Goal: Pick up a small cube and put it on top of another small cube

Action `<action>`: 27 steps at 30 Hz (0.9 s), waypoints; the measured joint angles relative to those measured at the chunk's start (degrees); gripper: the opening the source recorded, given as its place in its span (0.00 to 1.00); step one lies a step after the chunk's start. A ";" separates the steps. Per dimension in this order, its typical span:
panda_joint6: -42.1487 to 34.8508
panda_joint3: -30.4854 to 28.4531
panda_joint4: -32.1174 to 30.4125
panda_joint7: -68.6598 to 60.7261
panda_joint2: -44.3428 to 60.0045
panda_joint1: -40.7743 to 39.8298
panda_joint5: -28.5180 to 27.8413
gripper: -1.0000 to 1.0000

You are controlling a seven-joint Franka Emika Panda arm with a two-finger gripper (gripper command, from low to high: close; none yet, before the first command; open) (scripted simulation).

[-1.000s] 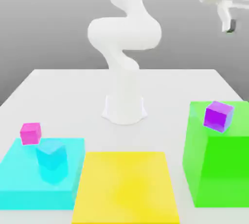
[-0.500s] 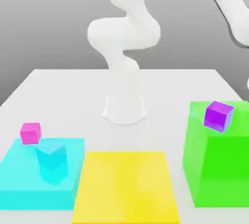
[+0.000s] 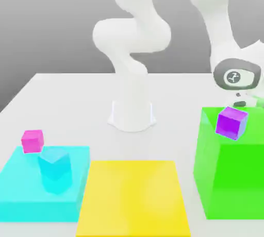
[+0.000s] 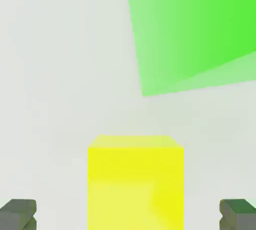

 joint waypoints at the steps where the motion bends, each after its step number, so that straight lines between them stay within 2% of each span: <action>1: 0.68 -2.35 0.54 1.86 1.38 1.86 -2.45 0.50; 3: 2.05 -6.84 1.58 5.49 3.97 5.47 -6.84 0.50; 4: 4.43 -7.22 1.81 6.13 3.69 5.56 -9.62 0.00; 10: 5.43 -7.43 1.74 7.15 3.91 5.70 -10.74 0.00; 12: 2.90 -5.41 1.64 6.28 3.86 3.86 -9.00 0.00; 20: -3.08 12.86 -1.73 -7.87 -6.11 -10.44 11.07 0.00; 25: -4.68 23.68 6.75 -12.48 -9.84 -16.00 25.04 0.00; 27: -5.95 26.42 9.70 -17.76 -13.42 -20.88 33.39 0.00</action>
